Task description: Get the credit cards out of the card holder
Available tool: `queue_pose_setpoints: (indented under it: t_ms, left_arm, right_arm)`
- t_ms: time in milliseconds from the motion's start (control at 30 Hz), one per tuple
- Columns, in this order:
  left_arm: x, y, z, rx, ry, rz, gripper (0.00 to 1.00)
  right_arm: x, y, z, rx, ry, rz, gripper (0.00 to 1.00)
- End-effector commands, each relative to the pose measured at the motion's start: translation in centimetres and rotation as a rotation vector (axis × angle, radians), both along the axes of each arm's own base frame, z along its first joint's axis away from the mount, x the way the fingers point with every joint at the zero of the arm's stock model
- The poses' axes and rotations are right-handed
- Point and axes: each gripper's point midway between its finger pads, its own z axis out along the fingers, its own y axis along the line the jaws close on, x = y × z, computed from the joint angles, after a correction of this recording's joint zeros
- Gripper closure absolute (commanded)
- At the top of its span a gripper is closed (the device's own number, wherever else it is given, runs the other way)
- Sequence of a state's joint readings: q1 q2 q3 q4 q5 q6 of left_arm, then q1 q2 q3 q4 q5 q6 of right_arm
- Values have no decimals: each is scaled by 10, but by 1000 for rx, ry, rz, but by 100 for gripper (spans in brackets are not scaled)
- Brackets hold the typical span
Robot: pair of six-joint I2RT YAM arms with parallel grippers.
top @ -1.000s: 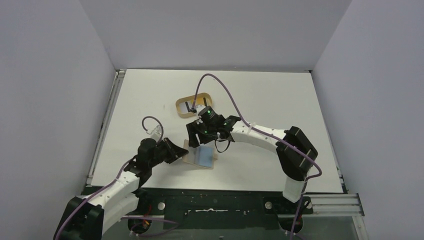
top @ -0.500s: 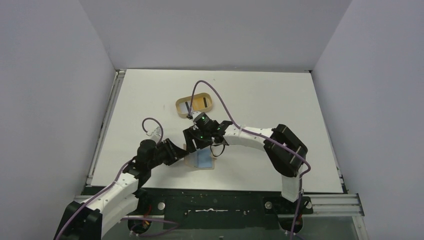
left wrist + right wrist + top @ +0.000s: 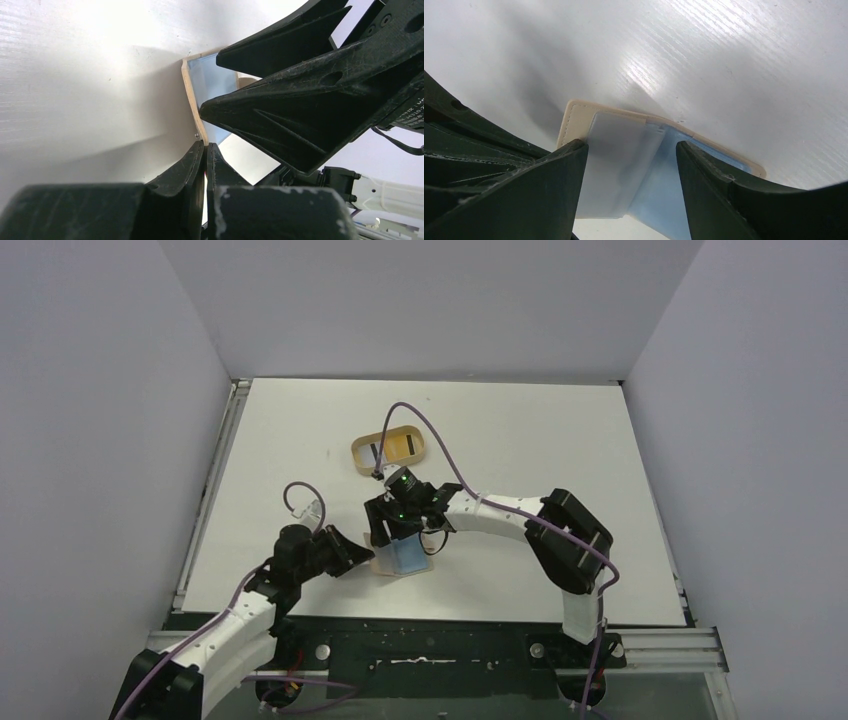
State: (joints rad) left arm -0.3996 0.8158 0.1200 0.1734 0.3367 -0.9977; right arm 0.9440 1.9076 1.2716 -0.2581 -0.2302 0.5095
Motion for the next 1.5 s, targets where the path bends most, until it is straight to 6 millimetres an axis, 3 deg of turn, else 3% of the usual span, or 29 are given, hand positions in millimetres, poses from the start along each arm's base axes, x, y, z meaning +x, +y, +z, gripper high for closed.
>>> queue_pose_setpoints:
  t_ms: [0, 333, 533, 700, 833, 900, 1000, 1233, 1333, 1467]
  left_arm:
    - [8, -5, 23, -44, -81, -9, 100]
    - [6, -2, 23, -22, -80, -9, 100]
    - [6, -1, 21, -10, -78, -10, 100]
    - [5, 1, 19, 8, -74, -12, 100]
    - [5, 6, 17, 35, -68, 3, 100]
    - [4, 8, 13, 43, -65, 11, 100]
    - [2, 11, 4, 61, -51, 18, 100]
    - [-5, 25, -20, 195, 25, 32, 100]
    - [-1, 26, -7, 243, 15, 24, 100]
    - [9, 24, 33, 311, -20, -8, 100]
  right_arm:
    - [5, 9, 18, 35, -63, 4, 33]
    - [-5, -16, 2, -63, -67, 26, 33]
    - [-3, -50, -1, -185, -120, 25, 33]
    - [15, -92, 30, -280, -213, -34, 33]
    - [33, -124, 76, -315, -308, -112, 33]
    - [36, -131, 101, -289, -342, -134, 33]
    - [29, -119, 132, -173, -357, -114, 33]
    - [-20, -37, 164, 218, -247, 67, 32]
    - [-39, -10, 164, 320, -198, 141, 32]
    - [-36, -11, 149, 331, -189, 112, 32]
